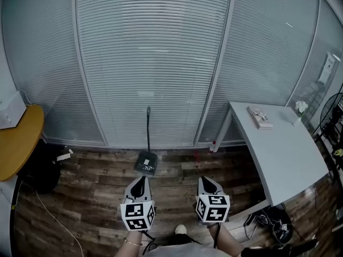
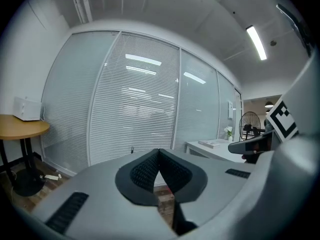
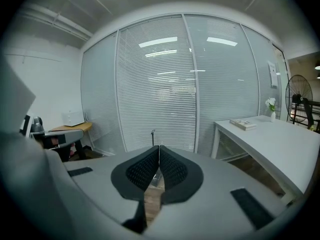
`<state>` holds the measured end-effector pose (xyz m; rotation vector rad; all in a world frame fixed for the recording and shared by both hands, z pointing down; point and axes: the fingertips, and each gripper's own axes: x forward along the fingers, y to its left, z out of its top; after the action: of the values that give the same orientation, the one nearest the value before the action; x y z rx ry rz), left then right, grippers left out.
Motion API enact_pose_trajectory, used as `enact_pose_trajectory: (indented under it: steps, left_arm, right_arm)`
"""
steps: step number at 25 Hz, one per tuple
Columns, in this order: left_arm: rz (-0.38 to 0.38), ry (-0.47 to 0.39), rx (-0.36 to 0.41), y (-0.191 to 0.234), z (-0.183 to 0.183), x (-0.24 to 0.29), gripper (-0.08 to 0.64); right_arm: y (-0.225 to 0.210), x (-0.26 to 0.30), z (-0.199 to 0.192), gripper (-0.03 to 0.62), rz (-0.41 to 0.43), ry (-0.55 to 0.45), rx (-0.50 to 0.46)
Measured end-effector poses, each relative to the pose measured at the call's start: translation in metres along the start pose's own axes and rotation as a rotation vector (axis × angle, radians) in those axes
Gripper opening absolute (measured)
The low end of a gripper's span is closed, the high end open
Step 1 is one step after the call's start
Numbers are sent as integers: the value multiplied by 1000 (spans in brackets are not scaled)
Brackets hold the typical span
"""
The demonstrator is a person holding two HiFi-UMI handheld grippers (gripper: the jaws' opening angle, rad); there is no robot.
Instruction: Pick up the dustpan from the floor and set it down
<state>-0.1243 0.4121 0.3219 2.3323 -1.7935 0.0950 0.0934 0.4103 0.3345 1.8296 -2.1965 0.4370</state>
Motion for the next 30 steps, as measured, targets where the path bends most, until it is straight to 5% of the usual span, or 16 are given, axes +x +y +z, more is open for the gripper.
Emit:
enact_pose_trajectory:
  steps: [30]
  left_arm:
    - [132,62,36,35,34,203,18]
  right_arm:
    - [-59,225,84,32,136,38,35]
